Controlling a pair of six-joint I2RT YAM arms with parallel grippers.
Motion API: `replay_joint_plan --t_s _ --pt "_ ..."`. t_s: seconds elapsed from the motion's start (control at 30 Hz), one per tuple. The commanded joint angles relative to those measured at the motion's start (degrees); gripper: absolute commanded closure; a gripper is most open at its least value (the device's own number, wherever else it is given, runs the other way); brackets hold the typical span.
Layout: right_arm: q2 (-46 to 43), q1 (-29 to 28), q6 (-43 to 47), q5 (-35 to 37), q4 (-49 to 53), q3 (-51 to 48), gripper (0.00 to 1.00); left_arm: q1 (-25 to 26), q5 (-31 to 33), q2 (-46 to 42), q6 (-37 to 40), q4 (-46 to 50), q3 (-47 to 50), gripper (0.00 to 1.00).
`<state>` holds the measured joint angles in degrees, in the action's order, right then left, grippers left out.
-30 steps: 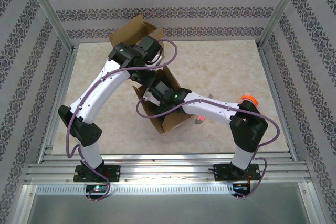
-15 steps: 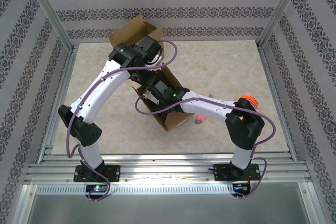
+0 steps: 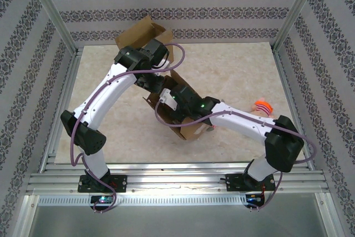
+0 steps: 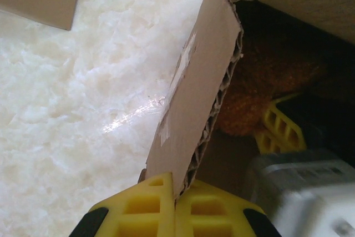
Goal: Unpack the express box
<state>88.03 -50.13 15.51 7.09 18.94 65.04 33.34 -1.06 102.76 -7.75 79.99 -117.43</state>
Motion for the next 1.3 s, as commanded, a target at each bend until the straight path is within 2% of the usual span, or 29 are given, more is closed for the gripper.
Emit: replay_joint_plan --t_s 0.0,0.43,0.9,1.27 --pt "-4.1 -0.5 -1.6 -2.6 -5.8 -1.6 1.0 -1.3 0.1 -1.3 0.1 -2.7 0.5 1.0" --pt "-15.2 -0.6 -7.5 -6.1 -17.6 -7.3 1.0 -2.5 -0.1 -1.4 -0.6 -2.7 1.0 1.0" --pt "-23.3 0.1 -14.5 -3.0 -26.8 -12.1 1.0 -4.8 -0.6 -2.1 -2.6 -2.5 2.9 1.0" --pt "-30.4 5.1 -25.0 -1.9 -37.2 -17.3 1.0 -8.4 -4.0 -2.6 -5.6 -3.5 4.4 1.0"
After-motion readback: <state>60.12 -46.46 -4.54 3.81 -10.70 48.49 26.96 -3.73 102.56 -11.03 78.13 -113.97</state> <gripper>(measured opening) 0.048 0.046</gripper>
